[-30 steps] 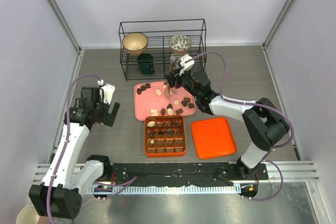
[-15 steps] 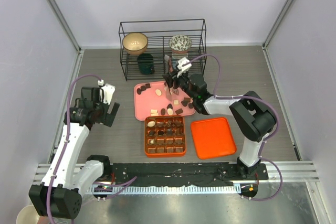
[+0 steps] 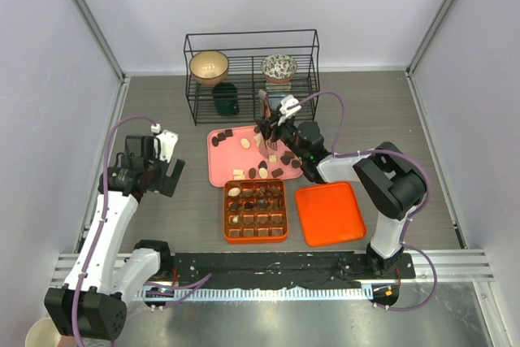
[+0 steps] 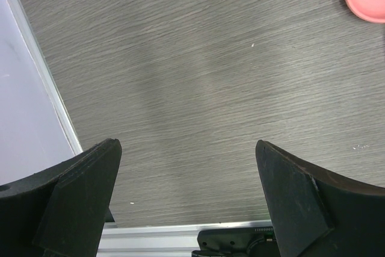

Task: Pack the chocolate
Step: Pick up the fake chocolate from the plate, then place the fake chocolate in the packing box, then pick up the fake chocolate from the plate.

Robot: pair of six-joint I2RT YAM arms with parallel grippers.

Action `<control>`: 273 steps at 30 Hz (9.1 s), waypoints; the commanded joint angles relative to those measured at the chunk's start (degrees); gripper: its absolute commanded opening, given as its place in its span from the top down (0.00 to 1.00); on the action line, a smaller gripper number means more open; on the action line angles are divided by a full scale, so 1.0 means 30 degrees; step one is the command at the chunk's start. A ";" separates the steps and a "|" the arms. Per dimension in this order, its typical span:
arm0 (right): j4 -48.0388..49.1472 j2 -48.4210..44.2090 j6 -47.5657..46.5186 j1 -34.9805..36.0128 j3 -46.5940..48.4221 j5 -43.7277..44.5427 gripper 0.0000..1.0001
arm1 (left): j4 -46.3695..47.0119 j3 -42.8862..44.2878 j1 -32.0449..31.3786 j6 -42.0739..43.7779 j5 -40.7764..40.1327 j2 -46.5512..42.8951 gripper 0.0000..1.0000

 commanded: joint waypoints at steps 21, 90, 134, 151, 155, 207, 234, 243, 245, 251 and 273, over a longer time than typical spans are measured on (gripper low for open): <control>0.2329 -0.4117 0.0064 0.0375 -0.4817 0.1347 0.54 | -0.0468 0.0596 0.0009 0.0243 -0.0059 -0.0535 0.00; -0.4469 -1.4960 0.1323 1.0864 -0.8129 0.3195 0.73 | -0.0644 0.0479 0.0009 0.0155 0.0117 -0.0945 0.00; 0.2326 -0.4331 -0.3071 0.4860 -0.0837 0.3077 0.71 | -0.0263 0.0156 -0.0020 0.0273 0.0058 -0.1063 0.00; 0.2593 0.2383 -0.2632 0.2896 0.4673 0.3077 0.51 | -0.0205 0.0332 -0.0020 0.0742 -0.0235 -0.0887 0.00; 0.2534 0.2764 -0.2194 0.2574 0.4937 0.2901 0.48 | -0.0175 0.0303 0.0009 0.0887 -0.0322 -0.0945 0.00; 0.3087 0.0626 -0.0288 0.2427 0.0779 0.1727 0.54 | -0.0790 0.0391 0.0009 0.0947 -0.0381 -0.1502 0.00; 0.6285 0.3468 -0.0552 0.2603 0.0746 0.2491 0.48 | -0.0907 0.0391 0.0009 0.1034 -0.0468 -0.1531 0.00; 0.5846 0.4054 -0.0815 0.2603 0.2270 0.2022 0.48 | -0.0937 0.0332 -0.0020 0.0976 -0.0323 -0.1590 0.00; 0.5728 0.4113 -0.0932 0.2602 0.2708 0.1876 0.48 | -0.0966 0.0303 0.0009 0.0976 -0.0264 -0.1648 0.00; 0.5464 0.4493 -0.1254 0.2574 0.3646 0.1817 0.48 | -0.0966 0.0216 0.0009 0.1005 -0.0235 -0.1678 0.00; 0.4996 0.4173 -0.0846 0.2573 0.3209 0.1876 0.67 | -0.0791 -0.0136 0.0009 0.1210 -0.0499 -0.1941 0.00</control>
